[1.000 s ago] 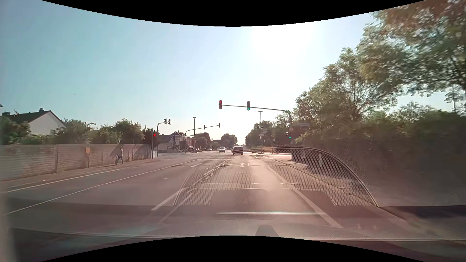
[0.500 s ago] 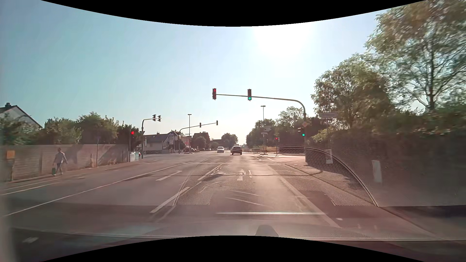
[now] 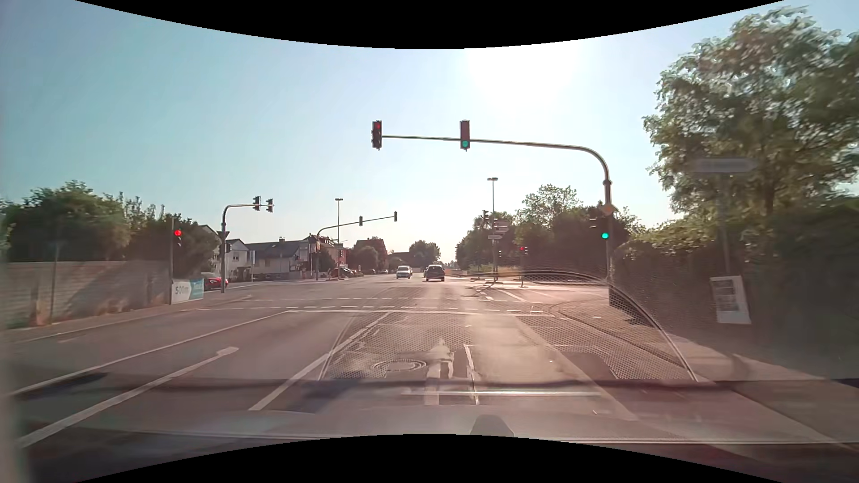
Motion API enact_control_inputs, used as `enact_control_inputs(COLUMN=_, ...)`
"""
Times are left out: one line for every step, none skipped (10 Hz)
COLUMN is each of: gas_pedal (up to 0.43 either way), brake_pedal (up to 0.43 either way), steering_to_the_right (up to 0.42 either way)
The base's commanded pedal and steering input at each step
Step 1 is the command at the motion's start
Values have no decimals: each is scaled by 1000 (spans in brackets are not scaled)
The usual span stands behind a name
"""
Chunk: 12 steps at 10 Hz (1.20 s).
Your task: Follow the waypoints while adhering to traffic rules and regulations
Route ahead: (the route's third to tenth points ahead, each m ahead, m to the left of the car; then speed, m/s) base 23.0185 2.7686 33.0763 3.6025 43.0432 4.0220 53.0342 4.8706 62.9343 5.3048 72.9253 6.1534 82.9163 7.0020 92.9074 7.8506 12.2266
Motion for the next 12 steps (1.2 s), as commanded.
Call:
enact_control_inputs(gas_pedal=47, brake_pedal=0, steering_to_the_right=-8)
enact_control_inputs(gas_pedal=47, brake_pedal=0, steering_to_the_right=-9)
enact_control_inputs(gas_pedal=47, brake_pedal=0, steering_to_the_right=-9)
enact_control_inputs(gas_pedal=47, brake_pedal=0, steering_to_the_right=-10)
enact_control_inputs(gas_pedal=59, brake_pedal=0, steering_to_the_right=-10)
enact_control_inputs(gas_pedal=67, brake_pedal=0, steering_to_the_right=-14)
enact_control_inputs(gas_pedal=67, brake_pedal=0, steering_to_the_right=-14)
enact_control_inputs(gas_pedal=47, brake_pedal=0, steering_to_the_right=-14)
enact_control_inputs(gas_pedal=59, brake_pedal=0, steering_to_the_right=-16)
enact_control_inputs(gas_pedal=59, brake_pedal=0, steering_to_the_right=-20)
enact_control_inputs(gas_pedal=67, brake_pedal=0, steering_to_the_right=-23)
enact_control_inputs(gas_pedal=59, brake_pedal=0, steering_to_the_right=-25)
